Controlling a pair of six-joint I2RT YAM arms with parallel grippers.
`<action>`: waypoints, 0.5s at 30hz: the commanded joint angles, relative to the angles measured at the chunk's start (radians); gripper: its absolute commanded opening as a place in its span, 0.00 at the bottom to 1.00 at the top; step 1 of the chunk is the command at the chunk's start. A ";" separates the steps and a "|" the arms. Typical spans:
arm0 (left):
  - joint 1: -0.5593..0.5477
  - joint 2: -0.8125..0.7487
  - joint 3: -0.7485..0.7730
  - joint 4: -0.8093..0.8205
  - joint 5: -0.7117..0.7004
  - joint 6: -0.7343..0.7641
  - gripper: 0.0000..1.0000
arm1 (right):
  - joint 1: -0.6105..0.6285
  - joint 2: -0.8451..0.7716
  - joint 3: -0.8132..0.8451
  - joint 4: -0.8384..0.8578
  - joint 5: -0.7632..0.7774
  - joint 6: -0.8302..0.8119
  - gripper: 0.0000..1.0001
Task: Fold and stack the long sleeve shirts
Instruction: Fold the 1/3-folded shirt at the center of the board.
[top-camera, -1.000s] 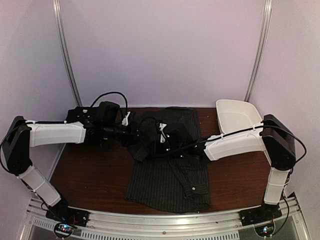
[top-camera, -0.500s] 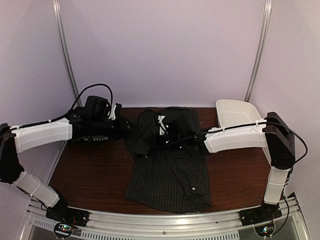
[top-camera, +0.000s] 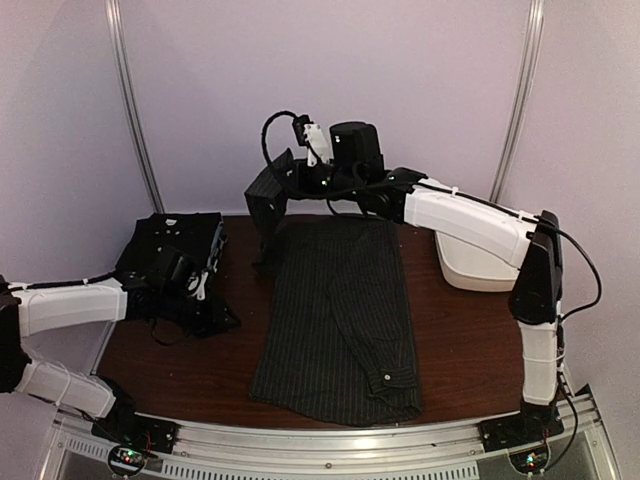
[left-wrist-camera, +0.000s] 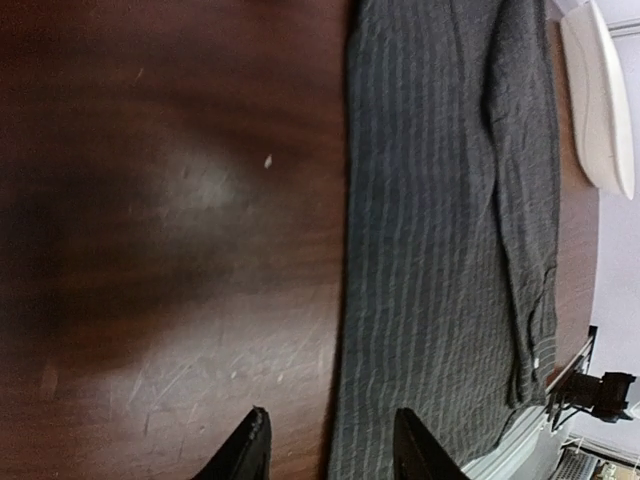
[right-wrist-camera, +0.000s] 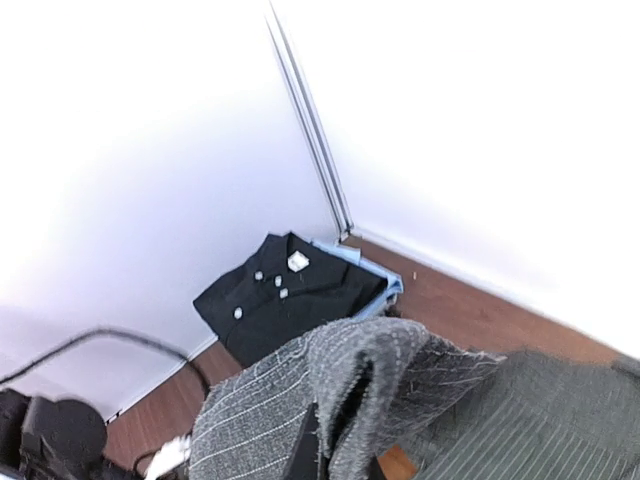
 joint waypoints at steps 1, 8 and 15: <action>-0.021 -0.059 -0.089 -0.031 0.024 0.014 0.43 | -0.049 0.090 0.190 -0.099 -0.104 -0.132 0.00; -0.106 -0.090 -0.170 -0.049 0.063 -0.022 0.43 | -0.103 0.141 0.258 -0.032 -0.173 -0.151 0.00; -0.198 -0.082 -0.190 -0.052 0.071 -0.058 0.42 | -0.123 0.133 0.257 -0.015 -0.180 -0.155 0.00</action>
